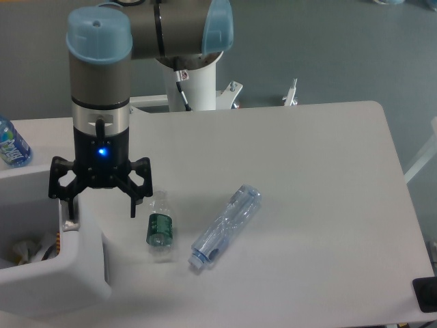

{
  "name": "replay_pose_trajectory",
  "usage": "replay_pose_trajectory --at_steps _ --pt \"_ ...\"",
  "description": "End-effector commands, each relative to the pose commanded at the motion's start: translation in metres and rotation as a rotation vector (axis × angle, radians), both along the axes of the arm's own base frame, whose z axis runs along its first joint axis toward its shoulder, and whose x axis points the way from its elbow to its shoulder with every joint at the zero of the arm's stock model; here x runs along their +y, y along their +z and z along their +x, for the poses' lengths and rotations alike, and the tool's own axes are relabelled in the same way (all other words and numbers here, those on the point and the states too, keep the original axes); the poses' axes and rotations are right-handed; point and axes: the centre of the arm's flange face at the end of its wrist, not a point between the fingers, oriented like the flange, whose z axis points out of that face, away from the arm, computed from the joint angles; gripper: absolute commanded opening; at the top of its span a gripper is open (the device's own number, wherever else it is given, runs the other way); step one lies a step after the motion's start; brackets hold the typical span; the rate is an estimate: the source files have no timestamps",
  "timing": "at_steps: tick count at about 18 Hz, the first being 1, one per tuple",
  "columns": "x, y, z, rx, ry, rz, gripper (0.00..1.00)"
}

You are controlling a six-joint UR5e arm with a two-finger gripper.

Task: Open the trash can
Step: 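Hold the gripper on the lid as it pops open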

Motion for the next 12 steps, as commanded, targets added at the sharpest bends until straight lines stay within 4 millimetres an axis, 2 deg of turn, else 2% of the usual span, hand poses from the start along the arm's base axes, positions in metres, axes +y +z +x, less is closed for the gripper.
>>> replay_pose_trajectory --at_steps 2,4,5,6,8,10,12 --pt "-0.01 0.025 -0.028 0.091 0.014 0.009 1.0" --pt "-0.03 0.035 -0.06 0.218 0.023 -0.072 1.0" --pt "-0.039 0.039 -0.067 0.26 0.004 -0.105 1.0" --pt "-0.044 0.041 -0.069 0.284 -0.04 -0.141 1.0" --pt "-0.062 0.032 -0.091 0.31 -0.119 -0.274 1.0" --pt "-0.082 0.027 -0.101 0.354 -0.208 -0.411 1.0" --pt "-0.096 0.024 -0.117 0.361 -0.225 -0.445 1.0"
